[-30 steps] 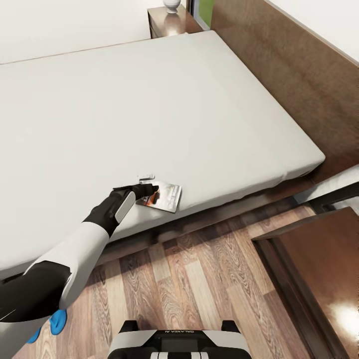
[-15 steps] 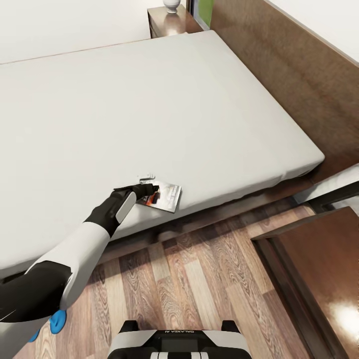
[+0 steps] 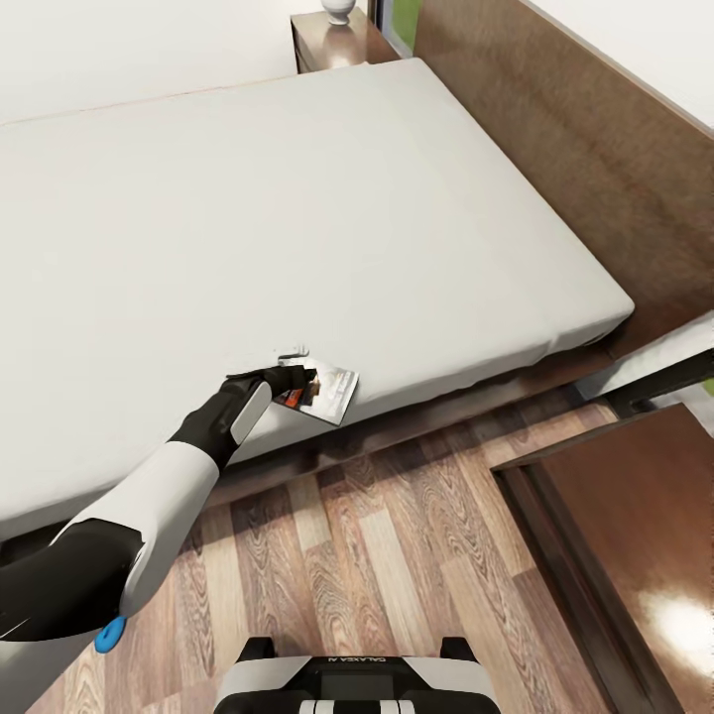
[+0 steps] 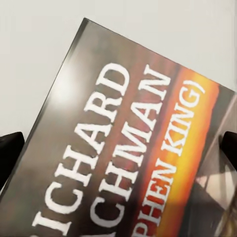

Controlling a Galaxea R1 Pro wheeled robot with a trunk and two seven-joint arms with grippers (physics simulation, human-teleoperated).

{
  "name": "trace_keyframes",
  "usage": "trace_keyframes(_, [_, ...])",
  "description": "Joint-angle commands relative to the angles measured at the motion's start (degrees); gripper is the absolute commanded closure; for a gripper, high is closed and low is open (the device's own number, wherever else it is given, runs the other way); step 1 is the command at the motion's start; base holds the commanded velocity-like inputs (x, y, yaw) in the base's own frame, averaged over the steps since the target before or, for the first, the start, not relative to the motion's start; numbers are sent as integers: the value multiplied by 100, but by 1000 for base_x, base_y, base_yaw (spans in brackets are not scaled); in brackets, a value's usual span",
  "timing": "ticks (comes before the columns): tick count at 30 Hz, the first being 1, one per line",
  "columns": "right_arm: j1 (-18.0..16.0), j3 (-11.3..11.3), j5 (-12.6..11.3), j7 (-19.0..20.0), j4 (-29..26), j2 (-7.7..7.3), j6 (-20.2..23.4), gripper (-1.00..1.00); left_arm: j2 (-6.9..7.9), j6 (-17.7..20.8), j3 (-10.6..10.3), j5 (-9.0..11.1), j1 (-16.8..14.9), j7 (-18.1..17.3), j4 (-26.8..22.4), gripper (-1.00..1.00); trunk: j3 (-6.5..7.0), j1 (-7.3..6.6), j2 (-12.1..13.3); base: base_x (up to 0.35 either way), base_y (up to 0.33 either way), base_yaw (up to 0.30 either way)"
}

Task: In the bedroom, move the book from the bed onto either nightstand, and place the two sandals side by side next to the bed.

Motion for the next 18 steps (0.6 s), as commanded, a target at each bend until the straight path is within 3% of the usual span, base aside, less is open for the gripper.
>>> trace_keyframes(1, [3, 44, -12, 22, -11, -1, 19, -100, 3, 20, -33, 90, 2, 40, 91, -100, -2, 1, -2, -18, -20, 0])
trace_keyframes(18, [3, 44, -9, 24, -11, -1, 19, -100, 4, 18, -37, 90, 1, 43, 89, -100, -2, 1, -2, -9, -5, 0])
